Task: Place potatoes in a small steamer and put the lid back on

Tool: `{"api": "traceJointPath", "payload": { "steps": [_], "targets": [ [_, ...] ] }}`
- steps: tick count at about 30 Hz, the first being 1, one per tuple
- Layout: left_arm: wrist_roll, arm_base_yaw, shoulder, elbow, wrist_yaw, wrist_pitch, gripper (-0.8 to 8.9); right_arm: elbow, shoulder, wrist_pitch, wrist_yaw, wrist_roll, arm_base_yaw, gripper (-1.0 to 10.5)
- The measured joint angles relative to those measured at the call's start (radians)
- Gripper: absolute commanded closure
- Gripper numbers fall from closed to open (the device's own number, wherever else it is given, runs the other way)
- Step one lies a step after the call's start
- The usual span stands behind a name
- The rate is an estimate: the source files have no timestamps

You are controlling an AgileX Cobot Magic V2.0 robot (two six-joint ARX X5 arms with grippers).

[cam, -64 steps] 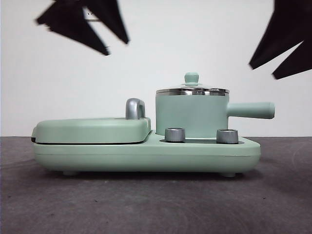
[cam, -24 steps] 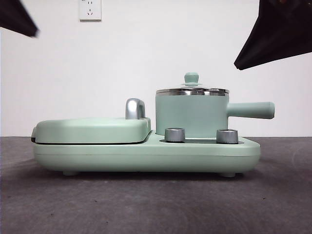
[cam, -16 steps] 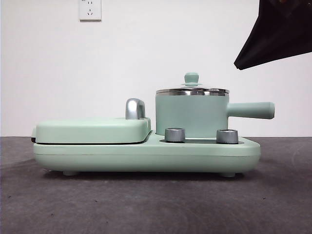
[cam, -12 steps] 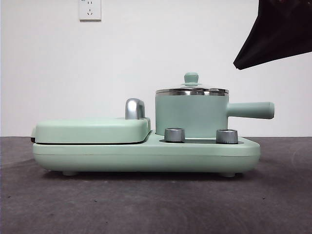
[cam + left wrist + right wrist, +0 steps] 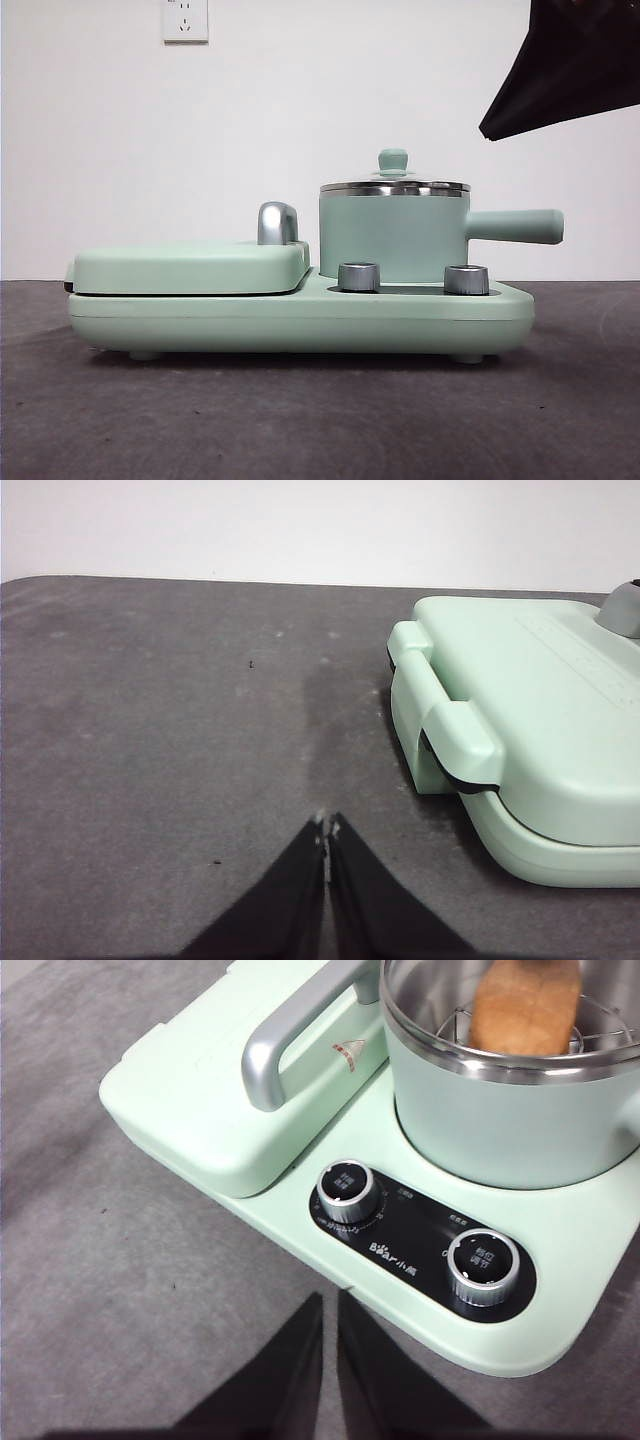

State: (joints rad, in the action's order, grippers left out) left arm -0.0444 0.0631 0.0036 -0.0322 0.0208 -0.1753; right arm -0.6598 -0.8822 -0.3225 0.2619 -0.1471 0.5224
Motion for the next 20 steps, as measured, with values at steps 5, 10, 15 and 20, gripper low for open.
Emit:
{"api": "traceJointPath", "payload": {
  "steps": [5,10,15,20],
  "targets": [
    [0.000,0.000,0.000,0.000,0.000,0.000,8.08,0.000,0.000,0.001,0.000,0.000,0.000,9.3],
    [0.000,0.000,0.000,0.000,0.000,0.000,8.08,0.000,0.000,0.001,0.000,0.000,0.000,9.3],
    [0.000,0.000,0.000,0.000,0.000,0.000,8.08,0.005,0.059,0.005,-0.030,0.097,-0.039,9.3],
    [0.000,0.000,0.000,0.000,0.000,0.000,8.08,0.145,0.277,0.159,-0.051,0.233,-0.209,9.3]
  ]
}}
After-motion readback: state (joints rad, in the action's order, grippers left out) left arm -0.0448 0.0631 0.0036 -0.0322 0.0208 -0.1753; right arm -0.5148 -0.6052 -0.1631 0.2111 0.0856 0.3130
